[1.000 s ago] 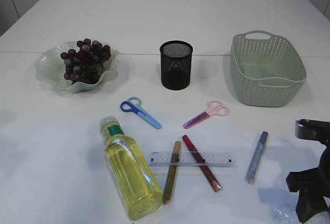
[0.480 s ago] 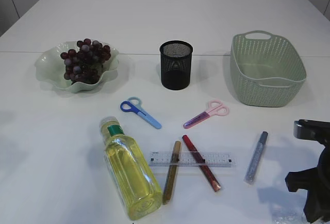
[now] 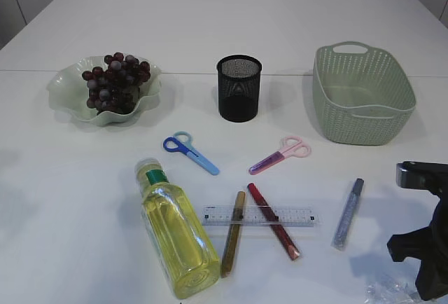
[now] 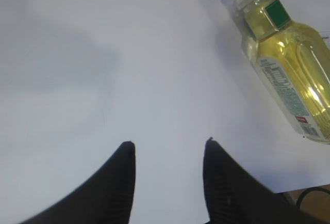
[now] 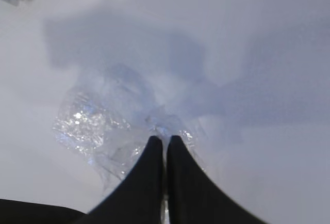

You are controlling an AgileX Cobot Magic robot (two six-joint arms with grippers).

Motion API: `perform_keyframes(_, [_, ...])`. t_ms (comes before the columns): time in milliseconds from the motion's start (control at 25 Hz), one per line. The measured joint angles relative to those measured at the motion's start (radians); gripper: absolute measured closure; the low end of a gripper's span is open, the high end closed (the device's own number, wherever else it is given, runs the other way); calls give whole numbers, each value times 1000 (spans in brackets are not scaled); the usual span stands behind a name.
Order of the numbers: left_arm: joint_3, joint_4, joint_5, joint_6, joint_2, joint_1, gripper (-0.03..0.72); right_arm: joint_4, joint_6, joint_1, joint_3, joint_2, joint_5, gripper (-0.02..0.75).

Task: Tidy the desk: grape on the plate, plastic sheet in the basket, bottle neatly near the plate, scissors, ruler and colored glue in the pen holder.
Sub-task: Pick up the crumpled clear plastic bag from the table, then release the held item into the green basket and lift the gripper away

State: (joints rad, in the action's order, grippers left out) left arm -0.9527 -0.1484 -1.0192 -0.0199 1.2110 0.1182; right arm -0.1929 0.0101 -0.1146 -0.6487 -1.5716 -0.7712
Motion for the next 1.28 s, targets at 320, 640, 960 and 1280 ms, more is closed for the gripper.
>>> perform_keyframes(320, [0, 0, 13, 0, 0, 0, 376, -26, 32, 0, -1, 52, -8, 722])
perform_keyframes(640, [0, 0, 37, 0, 0, 0, 378, -32, 40, 0, -139, 185, -62, 722])
perform_keyframes(960, [0, 0, 38, 0, 0, 0, 378, 113, -10, 7, -455, 145, -76, 722])
perform_keyframes(1280, [0, 0, 40, 0, 0, 0, 379, 291, -128, 19, -759, -108, -76, 722])
